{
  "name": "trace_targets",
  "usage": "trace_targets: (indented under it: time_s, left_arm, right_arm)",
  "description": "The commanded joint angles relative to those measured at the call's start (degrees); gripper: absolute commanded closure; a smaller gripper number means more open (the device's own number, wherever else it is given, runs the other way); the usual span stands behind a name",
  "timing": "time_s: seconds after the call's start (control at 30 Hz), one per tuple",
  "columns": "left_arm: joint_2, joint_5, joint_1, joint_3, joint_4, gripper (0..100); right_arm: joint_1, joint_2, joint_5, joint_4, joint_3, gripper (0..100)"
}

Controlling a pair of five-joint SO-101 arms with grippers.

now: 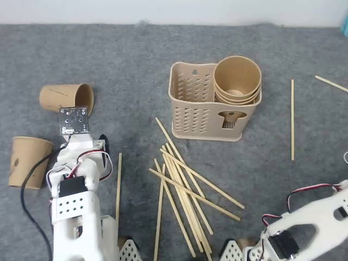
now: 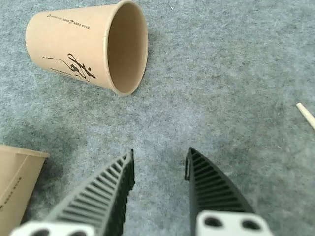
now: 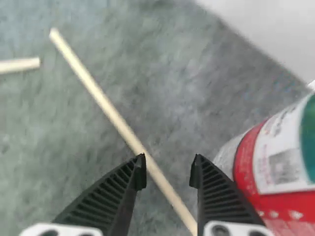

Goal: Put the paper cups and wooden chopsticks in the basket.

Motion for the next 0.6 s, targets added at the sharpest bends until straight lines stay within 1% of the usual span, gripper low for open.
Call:
trace_targets:
  time_s: [0.0, 0.2, 0.27, 0.33, 0.37, 0.4, 0.47, 0.57]
  left_arm:
    - [-0.2, -0.5, 0.2, -0.7, -1.2, 83]
    - [-0.2, -0.5, 0.2, -0.7, -1.2, 83]
    - [-0.2, -0.5, 0.2, -0.7, -1.2, 83]
    - [-0.2, -0.5, 0.2, -0.7, -1.2, 83]
    - [-0.2, -0.5, 0.2, -0.7, -1.2, 83]
    - [-0.2, -0.5, 0.2, -0.7, -1.2, 83]
    - [-0.2, -0.5, 0.2, -0.7, -1.2, 83]
    - [-0.2, -0.5, 0.2, -0.7, -1.2, 83]
  right_arm:
    - [0.7, -1.2, 1.5, 2.0, -0.3, 83.4]
    - [1.2, 1.7, 1.8, 4.7, -0.6, 84.2]
    - [1.3, 3.1, 4.2, 4.8, -0.5, 89.4]
    - [1.1, 4.4, 6.1, 4.8, -0.6, 98.5]
    - [0.9, 4.9, 6.5, 4.8, -0.7, 99.8]
    - [0.8, 5.1, 6.4, 5.0, -0.7, 98.0]
    - [0.6, 5.3, 6.6, 5.0, -0.7, 99.5]
    - [-0.2, 5.3, 6.9, 5.0, -0.8, 99.2]
